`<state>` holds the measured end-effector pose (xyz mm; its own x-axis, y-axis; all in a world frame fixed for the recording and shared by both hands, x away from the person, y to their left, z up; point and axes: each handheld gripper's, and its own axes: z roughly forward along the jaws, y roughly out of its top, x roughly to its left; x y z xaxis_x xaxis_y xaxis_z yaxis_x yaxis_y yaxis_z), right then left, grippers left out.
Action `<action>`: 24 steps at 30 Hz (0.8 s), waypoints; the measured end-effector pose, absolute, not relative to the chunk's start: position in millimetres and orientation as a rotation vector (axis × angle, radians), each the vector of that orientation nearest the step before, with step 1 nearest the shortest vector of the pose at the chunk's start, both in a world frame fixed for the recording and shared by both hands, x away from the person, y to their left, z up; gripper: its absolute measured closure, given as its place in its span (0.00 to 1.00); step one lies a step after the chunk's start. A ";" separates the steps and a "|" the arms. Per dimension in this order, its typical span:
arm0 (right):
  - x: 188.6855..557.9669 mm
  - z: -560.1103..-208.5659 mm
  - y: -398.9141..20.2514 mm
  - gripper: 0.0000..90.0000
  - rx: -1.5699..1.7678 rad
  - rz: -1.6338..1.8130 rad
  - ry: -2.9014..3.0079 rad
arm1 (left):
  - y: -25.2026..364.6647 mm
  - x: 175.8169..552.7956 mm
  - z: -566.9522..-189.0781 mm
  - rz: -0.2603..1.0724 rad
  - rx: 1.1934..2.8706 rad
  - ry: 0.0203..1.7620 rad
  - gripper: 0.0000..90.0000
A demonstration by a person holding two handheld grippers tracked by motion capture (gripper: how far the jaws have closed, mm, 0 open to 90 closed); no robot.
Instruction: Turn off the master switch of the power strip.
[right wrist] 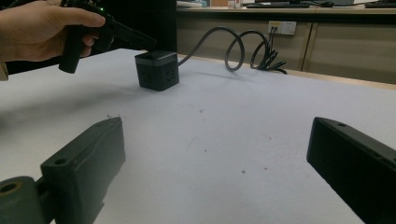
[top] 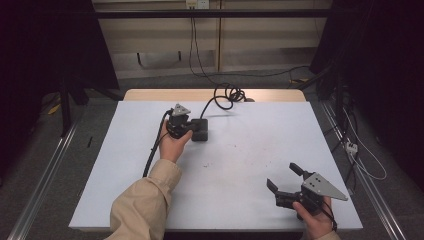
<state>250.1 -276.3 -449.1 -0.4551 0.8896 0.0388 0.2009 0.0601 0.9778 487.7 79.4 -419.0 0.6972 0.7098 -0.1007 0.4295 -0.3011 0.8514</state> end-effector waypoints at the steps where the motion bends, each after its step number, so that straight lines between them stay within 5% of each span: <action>1: 250.2 -449.1 -276.4 0.04 1.093 1.436 1.728 | 79.7 487.8 -418.9 0.371 1.949 0.880 1.00; 24: 249.8 -448.9 -276.3 0.04 1.090 1.439 1.729 | 80.2 488.1 -421.4 0.388 1.962 0.885 1.00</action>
<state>249.8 -276.3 -448.9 -0.4588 0.8877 0.0384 0.1990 0.0605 0.9781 488.1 80.2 -421.4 0.6920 0.7176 -0.0786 0.4278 -0.3199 0.8453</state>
